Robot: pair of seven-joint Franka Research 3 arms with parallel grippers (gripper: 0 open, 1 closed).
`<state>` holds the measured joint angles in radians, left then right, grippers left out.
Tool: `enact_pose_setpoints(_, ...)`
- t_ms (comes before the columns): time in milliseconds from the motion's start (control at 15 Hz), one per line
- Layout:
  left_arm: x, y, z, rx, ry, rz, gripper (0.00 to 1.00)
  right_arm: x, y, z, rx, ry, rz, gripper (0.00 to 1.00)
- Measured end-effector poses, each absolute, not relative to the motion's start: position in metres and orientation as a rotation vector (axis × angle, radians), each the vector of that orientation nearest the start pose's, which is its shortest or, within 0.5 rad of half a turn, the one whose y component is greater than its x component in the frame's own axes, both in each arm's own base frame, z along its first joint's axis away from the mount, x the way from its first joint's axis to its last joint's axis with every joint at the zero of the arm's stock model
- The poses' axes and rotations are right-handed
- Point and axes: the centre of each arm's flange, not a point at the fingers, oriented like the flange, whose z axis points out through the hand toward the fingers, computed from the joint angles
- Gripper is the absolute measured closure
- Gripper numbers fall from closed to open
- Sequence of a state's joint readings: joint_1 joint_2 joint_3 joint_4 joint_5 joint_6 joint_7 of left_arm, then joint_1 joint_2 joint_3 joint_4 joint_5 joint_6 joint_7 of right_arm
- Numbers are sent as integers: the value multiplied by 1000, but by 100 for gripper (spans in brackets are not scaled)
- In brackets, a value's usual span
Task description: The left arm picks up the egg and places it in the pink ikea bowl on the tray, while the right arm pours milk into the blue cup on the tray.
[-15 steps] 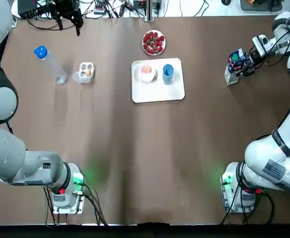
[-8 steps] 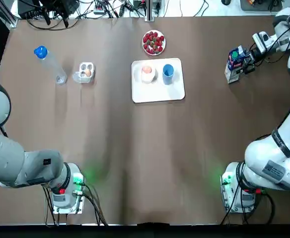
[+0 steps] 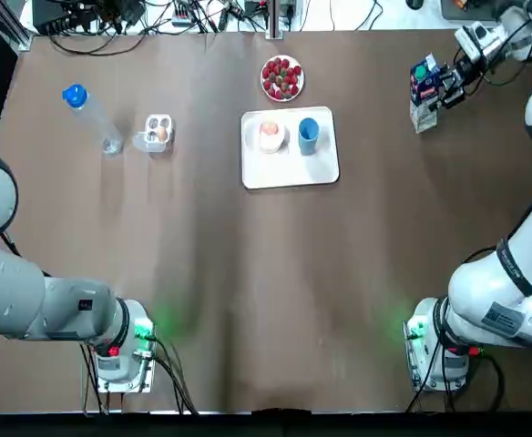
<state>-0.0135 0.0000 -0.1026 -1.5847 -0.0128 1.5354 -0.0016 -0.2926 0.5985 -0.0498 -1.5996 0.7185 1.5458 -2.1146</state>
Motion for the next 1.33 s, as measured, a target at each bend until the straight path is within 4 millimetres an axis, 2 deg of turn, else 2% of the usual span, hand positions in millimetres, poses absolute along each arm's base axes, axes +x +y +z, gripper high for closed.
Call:
enact_pose_setpoints(133,548,-60,615,-3150,169,67,0,621,-114,296,-1678,-1603,-433,33)
enact_pose_setpoints(333,548,-64,615,-3149,175,66,0,627,-74,329,-1738,-1617,-333,33)
enact_pose_setpoints(667,548,-59,613,-3150,158,74,0,633,-15,365,-1842,-1560,-246,33)
enact_pose_setpoints(733,548,-57,613,-3150,157,76,0,635,11,374,-1882,-1549,-214,33)
enact_pose_setpoints(1000,549,-55,613,-3151,149,76,0,638,54,388,-1978,-1545,-140,34)
enact_pose_setpoints(1333,549,-48,612,-3152,132,79,0,631,114,404,-2057,-1617,8,33)
